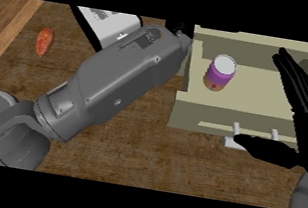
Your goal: Pick up the can, place it into the drawer and close the drawer
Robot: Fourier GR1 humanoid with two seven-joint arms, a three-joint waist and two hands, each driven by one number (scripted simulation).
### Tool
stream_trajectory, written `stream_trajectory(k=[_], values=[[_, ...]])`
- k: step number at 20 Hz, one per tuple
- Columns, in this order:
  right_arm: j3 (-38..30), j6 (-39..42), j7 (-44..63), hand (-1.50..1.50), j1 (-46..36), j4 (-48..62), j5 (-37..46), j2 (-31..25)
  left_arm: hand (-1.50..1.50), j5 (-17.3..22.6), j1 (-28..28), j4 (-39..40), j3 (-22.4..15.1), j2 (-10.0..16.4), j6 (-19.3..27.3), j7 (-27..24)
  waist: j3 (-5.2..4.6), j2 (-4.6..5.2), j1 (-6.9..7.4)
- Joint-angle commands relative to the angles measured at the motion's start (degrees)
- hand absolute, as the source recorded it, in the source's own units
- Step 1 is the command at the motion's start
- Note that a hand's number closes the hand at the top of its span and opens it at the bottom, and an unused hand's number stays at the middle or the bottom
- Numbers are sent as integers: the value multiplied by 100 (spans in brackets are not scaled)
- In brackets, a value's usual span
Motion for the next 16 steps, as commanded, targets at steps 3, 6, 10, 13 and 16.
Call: stream_trajectory(k=[3, 6, 10, 13, 16], values=[[534, -531, -305, -150, -838, 1504, 985, -122, -150, -225, 85, -214, 12, 253, 119, 234, 1, -8, 39], [571, -619, -283, -150, -1130, 2043, 1384, -333, -150, -288, 267, -477, -63, 631, -25, 533, -1, -24, 80], [465, -1119, -199, -150, -1987, 3434, 1790, -222, -150, -407, 613, -856, -120, 676, 74, 547, 0, -6, 158], [511, -1905, -414, -150, -1811, 4236, 2076, -77, -150, -458, 829, -1259, -65, 1132, -16, 689, 2, -12, 161], [407, -2371, -470, -150, -2128, 5055, 2260, -56, -150, -542, 902, -1464, -23, 1253, 58, 883, 4, -8, 129]])
